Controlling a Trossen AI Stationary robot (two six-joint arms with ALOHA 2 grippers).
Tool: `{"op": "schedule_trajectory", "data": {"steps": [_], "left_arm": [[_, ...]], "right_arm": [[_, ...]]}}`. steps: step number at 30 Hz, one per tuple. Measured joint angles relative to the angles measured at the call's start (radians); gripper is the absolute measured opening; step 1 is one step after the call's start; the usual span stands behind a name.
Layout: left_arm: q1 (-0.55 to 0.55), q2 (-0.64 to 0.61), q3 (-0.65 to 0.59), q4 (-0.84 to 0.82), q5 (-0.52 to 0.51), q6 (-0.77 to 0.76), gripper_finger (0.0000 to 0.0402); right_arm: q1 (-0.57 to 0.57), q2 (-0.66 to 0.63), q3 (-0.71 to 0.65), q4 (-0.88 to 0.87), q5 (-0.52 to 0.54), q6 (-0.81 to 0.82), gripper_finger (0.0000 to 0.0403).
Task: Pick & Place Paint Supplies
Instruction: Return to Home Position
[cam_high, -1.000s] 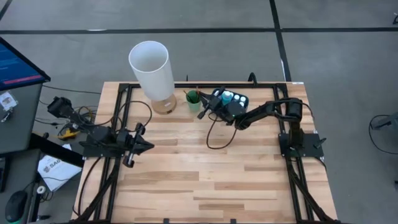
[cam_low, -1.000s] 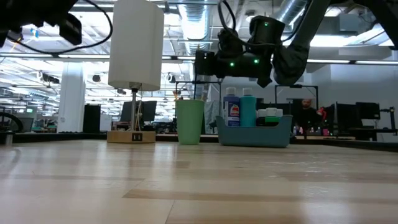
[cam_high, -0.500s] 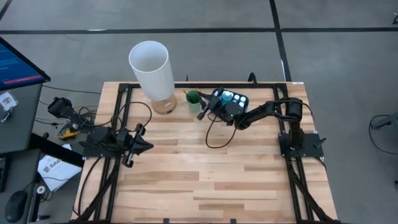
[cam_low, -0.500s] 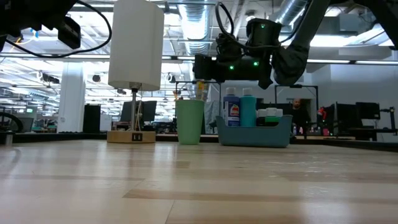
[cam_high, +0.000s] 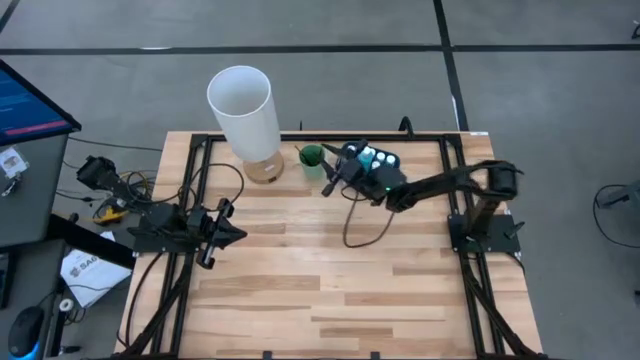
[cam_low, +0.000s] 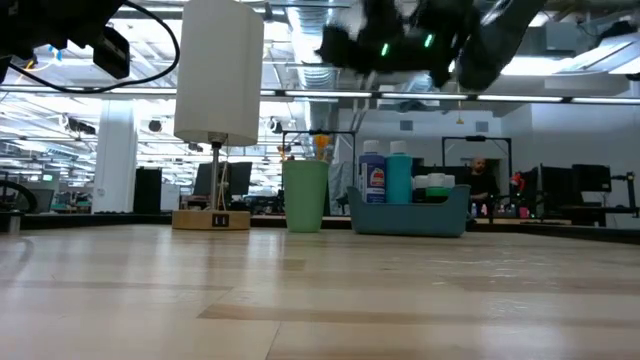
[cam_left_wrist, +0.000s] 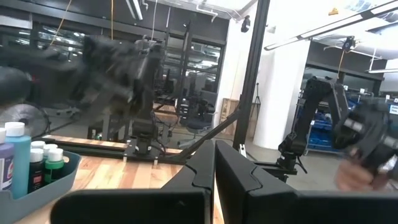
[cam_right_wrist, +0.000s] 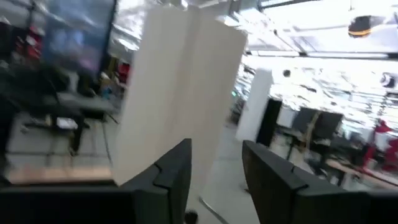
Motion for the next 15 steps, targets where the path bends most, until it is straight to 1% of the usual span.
{"op": "schedule_trajectory", "data": {"steps": [3, 5, 8, 11, 13, 15], "left_arm": [[0.0, 0.0, 0.0, 0.0, 0.0, 0.0, 0.0], [0.0, 0.0, 0.0, 0.0, 0.0, 0.0, 0.0], [0.0, 0.0, 0.0, 0.0, 0.0, 0.0, 0.0], [0.0, 0.0, 0.0, 0.0, 0.001, 0.0, 0.0], [0.0, 0.0, 0.0, 0.0, 0.001, 0.0, 0.0], [0.0, 0.0, 0.0, 0.0, 0.001, 0.0, 0.0]], "right_arm": [[0.037, -0.134, 0.0, -0.114, -0.006, 0.034, 0.0147], [0.049, -0.254, 0.0, -0.25, -0.042, 0.073, 0.0153], [0.041, -0.455, 0.0, -0.52, -0.186, 0.142, 0.0155], [0.002, -0.648, 0.0, -0.796, -0.33, 0.214, 0.0149], [-0.029, -0.767, 0.0, -0.962, -0.389, 0.244, 0.0141], [-0.055, -0.872, 0.0, -1.11, -0.416, 0.268, 0.0132]]}}
